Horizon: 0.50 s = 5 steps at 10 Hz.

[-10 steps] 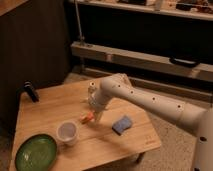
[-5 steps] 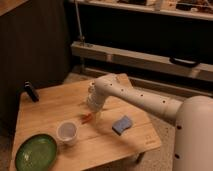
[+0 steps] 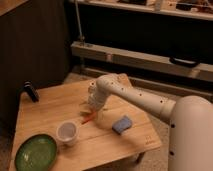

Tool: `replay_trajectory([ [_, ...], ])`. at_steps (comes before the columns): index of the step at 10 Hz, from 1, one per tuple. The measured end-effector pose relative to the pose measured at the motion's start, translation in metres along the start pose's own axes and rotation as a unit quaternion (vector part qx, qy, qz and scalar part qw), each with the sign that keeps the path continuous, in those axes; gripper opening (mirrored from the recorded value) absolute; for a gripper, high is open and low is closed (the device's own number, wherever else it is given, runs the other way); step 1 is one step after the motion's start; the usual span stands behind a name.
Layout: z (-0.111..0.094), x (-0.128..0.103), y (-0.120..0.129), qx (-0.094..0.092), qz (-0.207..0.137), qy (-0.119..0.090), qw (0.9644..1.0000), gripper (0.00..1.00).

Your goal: Place the pepper in the ceramic bowl

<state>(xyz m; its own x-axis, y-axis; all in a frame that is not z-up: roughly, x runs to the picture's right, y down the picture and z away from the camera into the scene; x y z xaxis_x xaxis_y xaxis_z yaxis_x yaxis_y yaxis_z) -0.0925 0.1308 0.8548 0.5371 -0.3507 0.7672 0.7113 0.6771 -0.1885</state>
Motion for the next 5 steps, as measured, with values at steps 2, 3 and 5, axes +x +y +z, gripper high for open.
replay_trajectory([
  [2, 0.0057, 0.0013, -0.0012, -0.013, -0.018, 0.0, 0.9997, 0.8],
  [3, 0.0082, 0.0018, -0.001, -0.02, -0.024, 0.001, 0.9995, 0.8],
  [5, 0.012, 0.0034, 0.0008, -0.032, -0.031, 0.006, 0.999, 0.8],
])
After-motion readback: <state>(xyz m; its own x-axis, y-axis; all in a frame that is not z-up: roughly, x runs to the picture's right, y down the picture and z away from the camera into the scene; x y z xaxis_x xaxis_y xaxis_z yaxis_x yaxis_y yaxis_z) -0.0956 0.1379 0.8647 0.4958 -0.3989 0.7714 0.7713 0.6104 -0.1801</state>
